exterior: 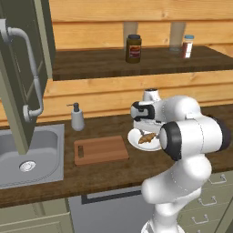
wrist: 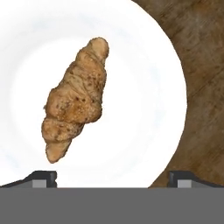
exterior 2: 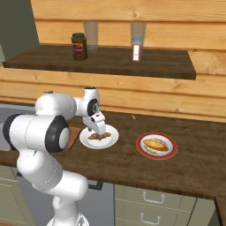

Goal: From the different types of pastries on the counter, select a croissant and place it on the cutting board. Then retrieve a jar of jam from the cabinet and place it alongside the croissant on the cutting board.

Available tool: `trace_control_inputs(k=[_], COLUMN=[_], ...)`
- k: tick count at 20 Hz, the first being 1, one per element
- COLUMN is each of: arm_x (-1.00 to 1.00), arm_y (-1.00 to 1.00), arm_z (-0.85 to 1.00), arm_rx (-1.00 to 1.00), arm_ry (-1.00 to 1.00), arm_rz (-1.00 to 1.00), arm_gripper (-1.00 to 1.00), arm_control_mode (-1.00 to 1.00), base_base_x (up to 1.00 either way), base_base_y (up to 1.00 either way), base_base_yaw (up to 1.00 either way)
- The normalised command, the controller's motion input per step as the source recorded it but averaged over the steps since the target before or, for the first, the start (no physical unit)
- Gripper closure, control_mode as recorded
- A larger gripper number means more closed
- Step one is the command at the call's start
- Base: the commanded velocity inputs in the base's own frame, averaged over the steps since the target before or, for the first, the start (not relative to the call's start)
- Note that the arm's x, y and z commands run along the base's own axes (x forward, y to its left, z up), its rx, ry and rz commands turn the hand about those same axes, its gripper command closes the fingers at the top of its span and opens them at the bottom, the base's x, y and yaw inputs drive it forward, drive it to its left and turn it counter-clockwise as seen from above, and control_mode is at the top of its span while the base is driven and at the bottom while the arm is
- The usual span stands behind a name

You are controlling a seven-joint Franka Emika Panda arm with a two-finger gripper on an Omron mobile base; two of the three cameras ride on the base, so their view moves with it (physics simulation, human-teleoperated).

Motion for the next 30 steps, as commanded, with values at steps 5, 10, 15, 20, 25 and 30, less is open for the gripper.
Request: trace_control_inputs(k=[5,10,15,20,25,30], arm_x=[0.2,0.25,0.34,0.12,0.01,0.02], arm_y=[0.0,0.0,0.0,0.0,-0.05,-0.01], arm_z=[-0.3,-0.21,-0.17,-0.23,-0.23,-0.16], arm_rx=[0.0,0.0,0.0,0.0,0.0,0.01], arm_ry=[0.01,0.0,0.0,0.0,0.0,0.0], arm_rz=[-0.02,-0.01,-0.01,-0.01,0.0,0.0], arm_gripper=[-1.0,-1.0,-1.0,-1.0,-1.0,1.0], arm_control_mode=[-1.0,-1.0,-1.0,-1.0,-1.0,-1.0], base_base_x=[0.0,0.0,0.0,0.0,0.0,0.0], base_base_y=[0.0,0.0,0.0,0.0,0.0,0.0], base_base_yaw=[0.0,0.0,0.0,0.0,0.0,0.0])
